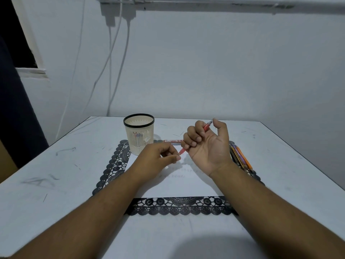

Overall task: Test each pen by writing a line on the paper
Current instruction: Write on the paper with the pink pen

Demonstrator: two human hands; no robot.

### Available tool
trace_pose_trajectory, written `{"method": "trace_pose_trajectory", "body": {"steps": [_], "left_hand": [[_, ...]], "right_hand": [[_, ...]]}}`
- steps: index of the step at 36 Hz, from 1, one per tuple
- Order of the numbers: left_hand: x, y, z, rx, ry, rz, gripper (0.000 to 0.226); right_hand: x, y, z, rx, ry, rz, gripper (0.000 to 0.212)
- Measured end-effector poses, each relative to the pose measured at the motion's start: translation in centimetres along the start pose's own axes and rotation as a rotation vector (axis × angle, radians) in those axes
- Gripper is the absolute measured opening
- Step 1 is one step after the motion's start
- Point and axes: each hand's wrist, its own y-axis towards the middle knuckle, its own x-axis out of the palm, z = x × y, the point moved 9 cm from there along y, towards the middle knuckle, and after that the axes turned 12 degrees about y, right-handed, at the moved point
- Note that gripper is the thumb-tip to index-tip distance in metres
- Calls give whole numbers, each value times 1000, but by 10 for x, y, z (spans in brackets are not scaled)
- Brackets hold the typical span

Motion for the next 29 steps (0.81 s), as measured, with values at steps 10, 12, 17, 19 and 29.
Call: {"method": "trace_pose_trajectory", "body": {"steps": [10,12,17,19,29], "left_hand": [[2,0,-1,-18,22,-24,15],[2,-1,-1,-25,21,-21,15],[3,0,-2,-33,16,-22,14],[3,0,-3,-34,13,-24,14],[2,0,-2,-19,14,-21,13]], "right_hand": [[0,1,0,18,-46,-26,36],[1,1,0,18,-45,-32,37],[1,-1,0,8,-46,-36,40],[1,-1,0,8,-42,-37,42],[2,0,0,27,-47,-61,38]]}}
